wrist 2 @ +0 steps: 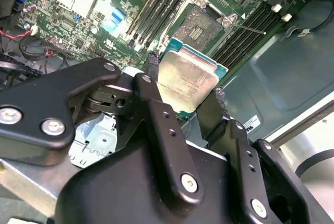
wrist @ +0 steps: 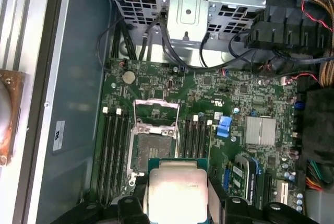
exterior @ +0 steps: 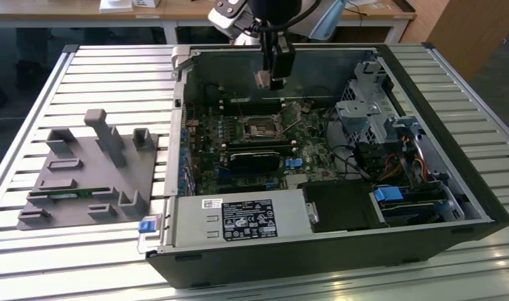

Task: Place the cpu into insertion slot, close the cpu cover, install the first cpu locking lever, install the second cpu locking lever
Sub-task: 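Place the cpu into insertion slot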

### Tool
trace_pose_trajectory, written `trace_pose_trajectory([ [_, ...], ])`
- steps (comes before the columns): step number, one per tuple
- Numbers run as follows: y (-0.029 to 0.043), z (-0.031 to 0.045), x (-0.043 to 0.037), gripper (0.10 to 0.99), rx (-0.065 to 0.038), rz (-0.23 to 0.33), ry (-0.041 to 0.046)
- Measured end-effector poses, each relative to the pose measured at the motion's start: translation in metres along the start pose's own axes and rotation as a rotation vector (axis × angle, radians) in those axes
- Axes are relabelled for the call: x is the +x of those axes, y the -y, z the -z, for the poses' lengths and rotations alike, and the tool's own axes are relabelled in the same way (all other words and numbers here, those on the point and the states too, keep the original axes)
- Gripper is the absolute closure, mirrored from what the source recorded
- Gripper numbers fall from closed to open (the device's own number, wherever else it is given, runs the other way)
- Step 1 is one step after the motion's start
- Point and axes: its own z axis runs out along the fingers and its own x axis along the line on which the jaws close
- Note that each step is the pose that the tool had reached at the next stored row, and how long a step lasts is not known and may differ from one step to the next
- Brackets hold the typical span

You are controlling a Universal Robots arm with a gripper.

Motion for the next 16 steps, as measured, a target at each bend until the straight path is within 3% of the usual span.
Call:
trace_pose_trajectory([
  [8, 0.0013, -0.0070, -0.0001, 0.545, 0.002, -0.014, 0.0006],
  [10, 0.0014, -0.0091, -0.0001, 0.545, 0.008, -0.015, 0.0004],
  [16, 0.0023, -0.0187, -0.0003, 0.545, 0.010, -0.015, 0.0002],
])
